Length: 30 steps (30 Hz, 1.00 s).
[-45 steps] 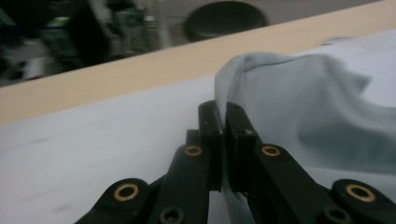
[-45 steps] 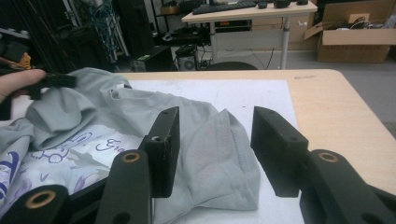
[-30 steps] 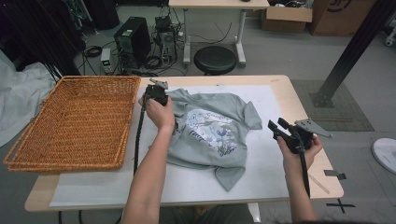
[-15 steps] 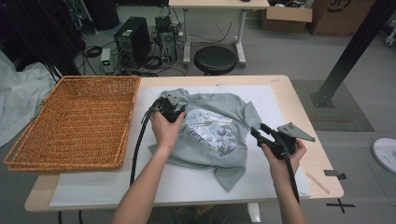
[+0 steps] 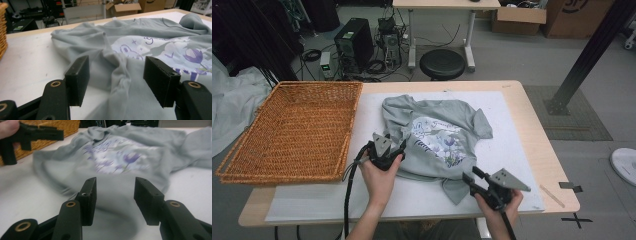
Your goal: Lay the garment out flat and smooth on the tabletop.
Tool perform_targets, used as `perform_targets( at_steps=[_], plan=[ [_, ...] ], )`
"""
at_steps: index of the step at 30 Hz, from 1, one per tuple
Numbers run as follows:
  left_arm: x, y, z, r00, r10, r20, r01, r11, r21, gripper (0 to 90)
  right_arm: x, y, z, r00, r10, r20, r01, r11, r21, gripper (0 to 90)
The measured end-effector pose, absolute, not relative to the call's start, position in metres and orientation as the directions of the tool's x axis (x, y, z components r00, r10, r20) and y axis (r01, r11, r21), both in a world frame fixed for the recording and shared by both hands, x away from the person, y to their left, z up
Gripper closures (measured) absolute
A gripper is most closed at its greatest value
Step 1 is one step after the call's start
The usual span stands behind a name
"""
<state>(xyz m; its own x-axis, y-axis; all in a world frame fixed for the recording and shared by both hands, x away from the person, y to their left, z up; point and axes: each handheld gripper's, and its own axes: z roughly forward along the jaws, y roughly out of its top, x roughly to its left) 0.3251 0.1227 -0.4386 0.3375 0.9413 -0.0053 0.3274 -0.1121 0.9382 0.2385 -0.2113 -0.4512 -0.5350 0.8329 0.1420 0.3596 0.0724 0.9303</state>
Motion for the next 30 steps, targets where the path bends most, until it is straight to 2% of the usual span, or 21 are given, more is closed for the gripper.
perform_targets(
  at_steps=[4, 11, 12, 13, 15, 16, 17, 18, 25, 30],
  plan=[
    [0.316, 0.13, -0.445, 0.317, 0.948, -0.033, 0.327, -0.076, 0.942, 38.6, 0.215, -0.188, -0.464, -0.566, 0.816, 0.118, 0.35, 0.108, 0.931, 53.9],
    [0.313, 0.134, -0.442, 0.314, 0.948, -0.048, 0.319, -0.058, 0.946, 37.7, 0.212, -0.167, -0.471, -0.585, 0.807, 0.083, 0.36, 0.166, 0.918, 55.2],
    [0.313, 0.135, -0.441, 0.312, 0.949, -0.049, 0.318, -0.056, 0.946, 37.5, 0.212, -0.164, -0.474, -0.582, 0.811, 0.061, 0.372, 0.198, 0.907, 60.7],
    [0.313, 0.135, -0.441, 0.312, 0.949, -0.049, 0.318, -0.056, 0.946, 37.5, 0.212, -0.164, -0.474, -0.582, 0.811, 0.061, 0.372, 0.198, 0.907, 60.7],
    [0.313, 0.137, -0.441, 0.309, 0.949, -0.067, 0.323, -0.039, 0.946, 37.4, 0.212, -0.164, -0.477, -0.585, 0.811, 0.026, 0.37, 0.239, 0.898, 72.5],
    [0.312, 0.139, -0.442, 0.303, 0.95, -0.073, 0.325, -0.031, 0.945, 37.3, 0.211, -0.168, -0.475, -0.589, 0.808, 0.025, 0.373, 0.244, 0.895, 83.0],
    [0.312, 0.139, -0.442, 0.303, 0.95, -0.073, 0.325, -0.031, 0.945, 37.3, 0.211, -0.168, -0.475, -0.589, 0.808, 0.025, 0.373, 0.244, 0.895, 83.0],
    [0.312, 0.14, -0.442, 0.3, 0.951, -0.074, 0.327, -0.029, 0.945, 37.3, 0.209, -0.174, -0.471, -0.593, 0.805, 0.003, 0.371, 0.27, 0.889, 88.1],
    [0.311, 0.145, -0.441, 0.297, 0.951, -0.084, 0.326, -0.018, 0.945, 37.1, 0.192, -0.212, -0.461, -0.602, 0.798, -0.016, 0.358, 0.288, 0.888, 88.8],
    [0.311, 0.149, -0.437, 0.293, 0.952, -0.093, 0.318, -0.006, 0.948, 37.0, 0.172, -0.259, -0.457, -0.585, 0.811, 0.004, 0.369, 0.262, 0.892, 88.7]
  ],
)
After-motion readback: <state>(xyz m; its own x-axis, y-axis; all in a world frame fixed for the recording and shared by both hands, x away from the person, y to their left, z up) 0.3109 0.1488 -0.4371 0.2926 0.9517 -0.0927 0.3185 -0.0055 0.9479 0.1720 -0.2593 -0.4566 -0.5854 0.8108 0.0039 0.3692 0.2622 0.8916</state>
